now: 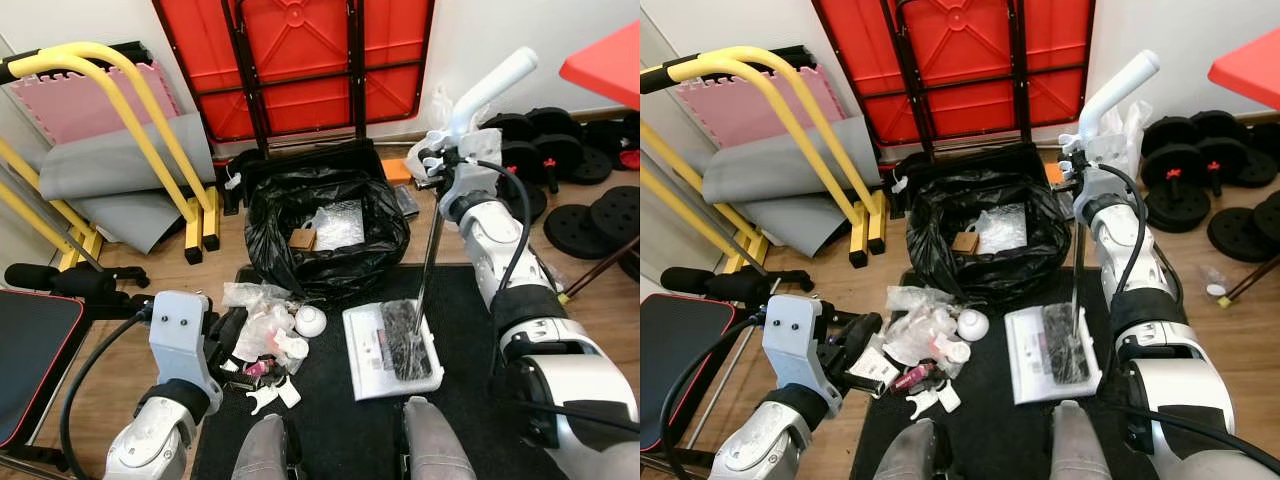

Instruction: Sweep floor

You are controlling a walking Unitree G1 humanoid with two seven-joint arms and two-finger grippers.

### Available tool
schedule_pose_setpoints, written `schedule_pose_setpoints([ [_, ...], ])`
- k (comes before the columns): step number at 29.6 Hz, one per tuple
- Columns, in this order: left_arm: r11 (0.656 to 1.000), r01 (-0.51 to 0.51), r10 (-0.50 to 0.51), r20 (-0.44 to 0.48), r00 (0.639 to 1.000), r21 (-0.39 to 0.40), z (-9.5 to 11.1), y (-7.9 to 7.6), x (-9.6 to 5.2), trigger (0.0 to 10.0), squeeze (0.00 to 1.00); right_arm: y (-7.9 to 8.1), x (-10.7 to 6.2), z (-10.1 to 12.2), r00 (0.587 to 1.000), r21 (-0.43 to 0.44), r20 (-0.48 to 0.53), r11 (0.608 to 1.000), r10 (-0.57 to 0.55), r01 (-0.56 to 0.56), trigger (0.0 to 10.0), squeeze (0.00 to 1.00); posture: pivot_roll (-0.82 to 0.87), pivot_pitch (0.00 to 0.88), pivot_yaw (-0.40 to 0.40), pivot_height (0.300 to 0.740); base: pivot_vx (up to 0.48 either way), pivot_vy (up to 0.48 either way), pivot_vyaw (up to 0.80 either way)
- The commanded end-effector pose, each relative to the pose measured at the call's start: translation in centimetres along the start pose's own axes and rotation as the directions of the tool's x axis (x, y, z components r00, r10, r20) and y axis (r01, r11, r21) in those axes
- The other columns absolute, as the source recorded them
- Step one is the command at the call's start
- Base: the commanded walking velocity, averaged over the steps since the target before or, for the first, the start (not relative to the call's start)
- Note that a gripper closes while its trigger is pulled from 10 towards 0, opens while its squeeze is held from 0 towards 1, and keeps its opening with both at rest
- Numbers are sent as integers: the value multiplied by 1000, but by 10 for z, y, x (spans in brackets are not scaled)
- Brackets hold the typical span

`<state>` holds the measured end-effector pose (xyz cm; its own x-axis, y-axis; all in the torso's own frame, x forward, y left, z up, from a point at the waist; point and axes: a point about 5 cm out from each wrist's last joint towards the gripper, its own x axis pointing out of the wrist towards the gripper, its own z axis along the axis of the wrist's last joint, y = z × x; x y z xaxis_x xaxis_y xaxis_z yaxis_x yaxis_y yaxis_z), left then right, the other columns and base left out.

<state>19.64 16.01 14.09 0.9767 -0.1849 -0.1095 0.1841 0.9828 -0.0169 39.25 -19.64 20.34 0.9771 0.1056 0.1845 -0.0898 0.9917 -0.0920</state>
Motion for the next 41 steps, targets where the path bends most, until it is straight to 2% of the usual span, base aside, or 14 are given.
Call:
schedule_pose_setpoints([
  [1,1000,23,-23,-20,1000,2,-1,1,-3,10000,0,2,0,8,998,13,61,1000,1,-2,10000,702,50,165,97,655,0,0,0],
  [2,1000,24,-24,-22,999,4,-1,1,-3,10000,0,1,-1,4,999,10,45,1000,2,-2,10000,1000,50,165,97,655,0,0,0],
  [15,1000,30,-30,-25,999,1,-1,1,-2,10000,0,-20,-14,-13,999,-64,-35,997,-37,35,10000,1000,32,165,93,655,0,0,0],
  [19,999,32,-32,-26,999,-1,-2,1,-1,10000,0,-37,-27,-30,988,-121,-114,988,-106,92,10000,1000,27,165,88,655,0,0,0],
  [26,999,36,-36,-29,999,-2,-3,0,0,10000,0,-42,-42,-50,974,-128,-187,986,-129,106,10000,1000,12,155,78,655,0,0,0],
  [28,999,42,-42,-30,999,-3,-5,-1,1,10000,0,-42,-56,-64,965,-116,-230,988,-126,101,10000,1000,9,143,69,655,0,0,0],
  [29,999,44,-44,-30,999,0,-5,-1,1,10000,0,-40,-60,-67,965,-103,-236,990,-116,94,10000,784,6,133,67,655,0,0,0],
  [30,999,45,-45,-30,999,1,-6,-1,1,10000,0,-38,-63,-70,965,-88,-241,992,-106,87,10000,271,4,129,67,655,0,0,0],
  [33,999,46,-46,-30,999,1,-6,-1,1,10000,0,-35,-66,-71,964,-73,-246,994,-98,83,10000,271,4,129,67,655,0,0,0],
  [34,999,45,-45,-29,999,-1,-6,-1,2,10000,0,-33,-67,-72,964,-66,-249,995,-92,78,10000,0,0,123,66,655,0,0,0],
  [37,999,45,-45,-29,999,-2,-7,-1,2,10000,0,-32,-68,-72,964,-62,-250,995,-88,75,10000,0,0,123,66,655,0,0,0],
  [38,999,41,-41,-25,999,-6,-7,-2,4,10000,0,-16,-75,-73,970,-9,-243,1000,-13,11,10000,0,-16,113,52,655,0,0,0],
  [39,1000,29,-29,-15,999,-12,-8,-1,7,10000,0,21,-93,-67,966,106,-206,985,158,-138,10000,0,-25,105,45,665,0,0,0],
  [41,1000,25,-25,-12,1000,-13,-8,-1,9,10000,0,34,-99,-63,959,133,-185,973,213,-191,10000,0,-31,100,41,670,0,0,0],
])
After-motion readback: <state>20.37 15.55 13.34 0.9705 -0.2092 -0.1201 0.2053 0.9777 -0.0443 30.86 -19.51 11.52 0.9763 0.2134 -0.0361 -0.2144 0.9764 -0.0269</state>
